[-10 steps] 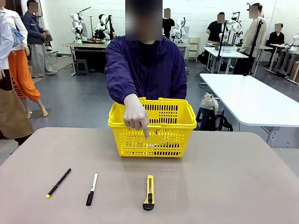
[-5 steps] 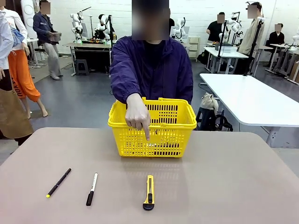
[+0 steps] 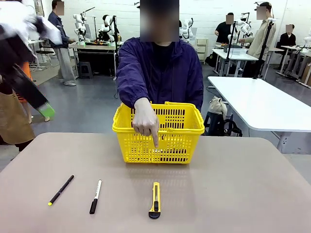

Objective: Place the items the person wants into the basket.
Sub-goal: Pick up the item the person points to and place it in the Market Basket.

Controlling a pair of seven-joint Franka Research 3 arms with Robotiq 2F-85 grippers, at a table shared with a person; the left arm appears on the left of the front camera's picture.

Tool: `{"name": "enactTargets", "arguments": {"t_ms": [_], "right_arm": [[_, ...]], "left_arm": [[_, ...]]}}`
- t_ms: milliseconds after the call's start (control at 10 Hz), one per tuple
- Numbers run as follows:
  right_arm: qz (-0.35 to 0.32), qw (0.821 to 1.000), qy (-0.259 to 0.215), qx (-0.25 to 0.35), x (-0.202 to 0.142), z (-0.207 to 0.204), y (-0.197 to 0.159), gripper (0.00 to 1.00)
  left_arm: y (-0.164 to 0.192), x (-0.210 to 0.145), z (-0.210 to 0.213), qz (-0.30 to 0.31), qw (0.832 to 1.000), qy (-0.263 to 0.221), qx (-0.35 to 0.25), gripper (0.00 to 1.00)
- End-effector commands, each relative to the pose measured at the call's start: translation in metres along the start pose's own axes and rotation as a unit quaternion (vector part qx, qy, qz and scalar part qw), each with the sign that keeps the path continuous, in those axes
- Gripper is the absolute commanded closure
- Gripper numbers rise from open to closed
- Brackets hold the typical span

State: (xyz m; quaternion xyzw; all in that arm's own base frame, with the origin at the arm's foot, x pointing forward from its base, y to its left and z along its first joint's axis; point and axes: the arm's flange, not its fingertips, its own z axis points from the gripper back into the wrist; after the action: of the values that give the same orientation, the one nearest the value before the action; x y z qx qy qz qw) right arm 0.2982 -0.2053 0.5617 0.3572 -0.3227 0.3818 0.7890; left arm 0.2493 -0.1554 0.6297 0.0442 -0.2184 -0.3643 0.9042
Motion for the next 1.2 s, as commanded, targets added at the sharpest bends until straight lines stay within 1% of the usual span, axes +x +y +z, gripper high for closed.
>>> {"name": "enactTargets", "arguments": {"t_ms": [0, 100, 200, 300, 400, 600, 800, 900, 1100], "right_arm": [[0.007, 1.0, -0.018, 0.005, 0.002, 0.001, -0.003, 0.0], [0.007, 1.0, -0.018, 0.005, 0.002, 0.001, -0.003, 0.0], [0.007, 1.0, -0.018, 0.005, 0.002, 0.001, -0.003, 0.0], [0.007, 1.0, -0.018, 0.005, 0.002, 0.001, -0.003, 0.0], [0.007, 1.0, -0.018, 0.005, 0.002, 0.001, -0.003, 0.0], [0.007, 1.0, -0.018, 0.005, 0.002, 0.001, -0.003, 0.0], [0.007, 1.0, -0.018, 0.005, 0.002, 0.001, -0.003, 0.0], [0.007, 1.0, -0.018, 0.005, 0.002, 0.001, -0.003, 0.0], [0.007, 1.0, -0.018, 0.005, 0.002, 0.001, -0.003, 0.0]], "left_arm": [[-0.032, 0.017, -0.028, 0.078, 0.994, 0.041, 0.07, 0.0], [-0.049, 0.027, -0.044, 0.112, 0.989, 0.052, 0.078, 0.0], [-0.062, 0.034, -0.058, 0.137, 0.985, 0.051, 0.089, 0.0], [-0.07, 0.041, -0.069, 0.195, 0.976, 0.043, 0.089, 0.0], [-0.072, 0.043, -0.079, 0.228, 0.969, 0.05, 0.081, 0.0], [-0.064, 0.046, -0.083, 0.256, 0.963, 0.06, 0.058, 0.0], [-0.049, 0.048, -0.08, 0.277, 0.959, 0.063, 0.016, 0.0], [-0.061, 0.043, -0.089, 0.251, 0.964, 0.068, 0.059, 0.0], [-0.061, 0.043, -0.089, 0.251, 0.964, 0.068, 0.059, 0.0]]}}
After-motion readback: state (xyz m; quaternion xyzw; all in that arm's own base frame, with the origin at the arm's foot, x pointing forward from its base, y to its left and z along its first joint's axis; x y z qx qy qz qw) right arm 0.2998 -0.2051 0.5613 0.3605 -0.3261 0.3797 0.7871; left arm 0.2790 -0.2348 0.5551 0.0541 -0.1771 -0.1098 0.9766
